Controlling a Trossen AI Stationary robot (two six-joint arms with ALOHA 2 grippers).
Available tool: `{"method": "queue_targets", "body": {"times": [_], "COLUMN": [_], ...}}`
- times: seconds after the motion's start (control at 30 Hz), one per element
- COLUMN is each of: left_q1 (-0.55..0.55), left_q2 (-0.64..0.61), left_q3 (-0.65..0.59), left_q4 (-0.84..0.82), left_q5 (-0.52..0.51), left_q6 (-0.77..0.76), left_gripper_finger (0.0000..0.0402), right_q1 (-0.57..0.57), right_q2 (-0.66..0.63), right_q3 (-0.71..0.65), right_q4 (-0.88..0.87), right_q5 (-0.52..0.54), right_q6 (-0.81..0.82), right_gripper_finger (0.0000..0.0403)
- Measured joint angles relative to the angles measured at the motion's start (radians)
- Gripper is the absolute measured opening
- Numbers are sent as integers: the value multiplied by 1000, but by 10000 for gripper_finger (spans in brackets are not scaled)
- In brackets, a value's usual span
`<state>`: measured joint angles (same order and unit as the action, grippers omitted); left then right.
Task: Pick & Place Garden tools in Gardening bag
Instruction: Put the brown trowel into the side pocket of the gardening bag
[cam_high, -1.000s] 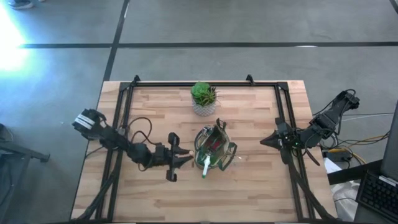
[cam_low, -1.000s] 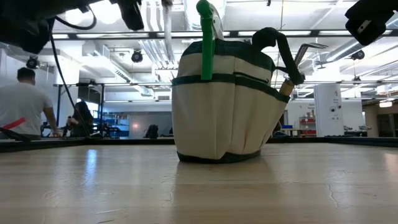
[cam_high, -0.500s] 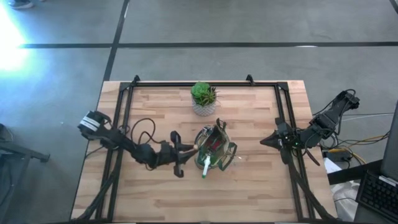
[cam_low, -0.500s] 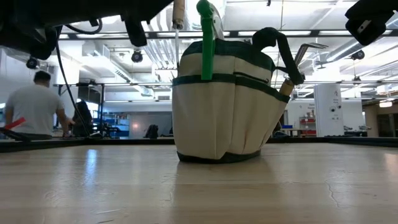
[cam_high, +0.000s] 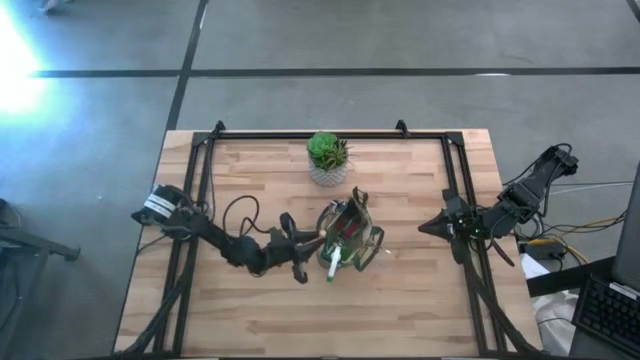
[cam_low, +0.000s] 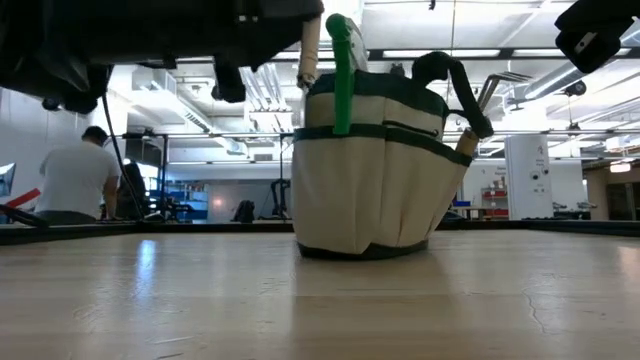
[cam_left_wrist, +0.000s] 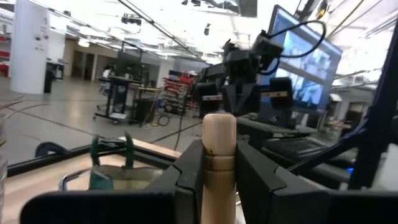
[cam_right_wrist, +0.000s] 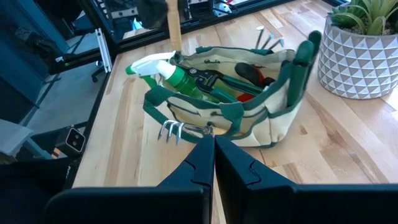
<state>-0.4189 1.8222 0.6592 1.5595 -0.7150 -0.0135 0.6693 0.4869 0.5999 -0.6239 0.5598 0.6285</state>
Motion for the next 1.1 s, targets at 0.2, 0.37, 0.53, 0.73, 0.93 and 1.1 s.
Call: {"method": "queue_targets", "body": {"times": [0.2,0.37,0.53,0.73,0.93,1.1], "left_q1": [1,3,14,48,77,84], "left_q2": [56,68,70,70,60,28], "left_q3": [44,42,41,41,8,-61], "left_q4": [-4,-2,-2,-3,-2,0], "left_q5": [-28,-108,-122,-150,-136,-61], "left_q6": [58,119,168,250,272,215], "left_gripper_finger": [68,68,68,68,68,68], "right_q1": [0,0,0,0,0,0], "right_q2": [0,0,0,0,0,0], "right_q3": [0,0,0,0,0,0], "right_q4": [0,0,0,0,0,0], "right_q5": [0,0,0,0,0,0], "right_q6": [0,0,0,0,0,0], "right_gripper_finger": [8,8,8,8,8,8]}}
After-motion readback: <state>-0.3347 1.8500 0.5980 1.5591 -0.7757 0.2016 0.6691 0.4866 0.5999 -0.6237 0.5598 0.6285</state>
